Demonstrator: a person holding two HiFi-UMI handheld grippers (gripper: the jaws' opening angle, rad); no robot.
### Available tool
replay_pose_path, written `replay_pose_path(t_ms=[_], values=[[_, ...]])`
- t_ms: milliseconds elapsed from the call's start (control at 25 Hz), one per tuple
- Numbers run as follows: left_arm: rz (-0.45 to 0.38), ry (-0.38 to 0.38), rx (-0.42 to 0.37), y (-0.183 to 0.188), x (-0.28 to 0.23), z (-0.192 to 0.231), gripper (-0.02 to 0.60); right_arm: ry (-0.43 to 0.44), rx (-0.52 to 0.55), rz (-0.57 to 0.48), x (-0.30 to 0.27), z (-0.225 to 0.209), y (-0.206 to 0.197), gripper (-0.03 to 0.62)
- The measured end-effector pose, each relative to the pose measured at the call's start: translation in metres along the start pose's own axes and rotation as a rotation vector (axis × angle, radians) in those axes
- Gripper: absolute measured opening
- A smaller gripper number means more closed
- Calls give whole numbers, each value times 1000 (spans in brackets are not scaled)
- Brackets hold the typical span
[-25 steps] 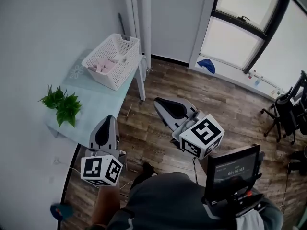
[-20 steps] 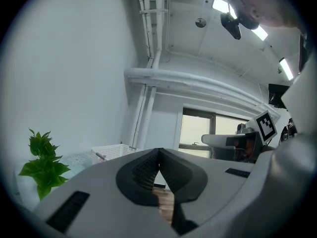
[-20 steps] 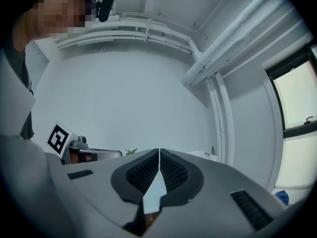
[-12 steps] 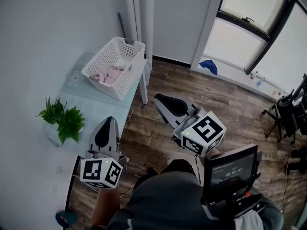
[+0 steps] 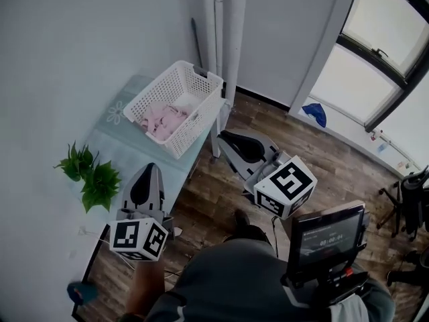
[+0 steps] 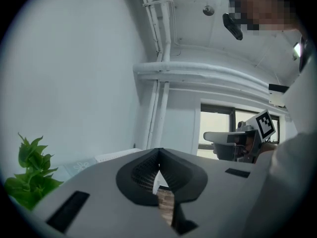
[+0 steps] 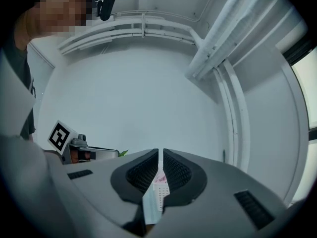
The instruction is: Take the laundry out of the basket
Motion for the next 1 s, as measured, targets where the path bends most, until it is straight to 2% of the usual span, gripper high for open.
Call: replay_pose_path(t_ms=[280, 520, 640, 760, 1000], values=[[-10, 141, 23, 24, -48, 0, 9, 141, 32, -9, -31, -67, 15, 20], [-21, 238, 54, 35, -69, 4, 9, 258, 64, -10, -59, -103, 26, 23], [-10, 274, 62, 35, -73, 12, 9, 299, 71, -1, -77, -110, 30, 40], [-17, 303, 62, 40, -72, 26, 9, 334, 84, 10, -98, -109, 35, 95], [-36, 324, 62, 47, -70, 66, 9, 365, 108, 46, -144, -96, 48, 158]])
Point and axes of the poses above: the fingertips, and each gripper's own axes: x backward along the fingers, z to its left, y out of its top, the point moved 2 cm from there along x, backward along the fingers, and after that the axes turned 14 degrees about z, right-handed, at the moved point
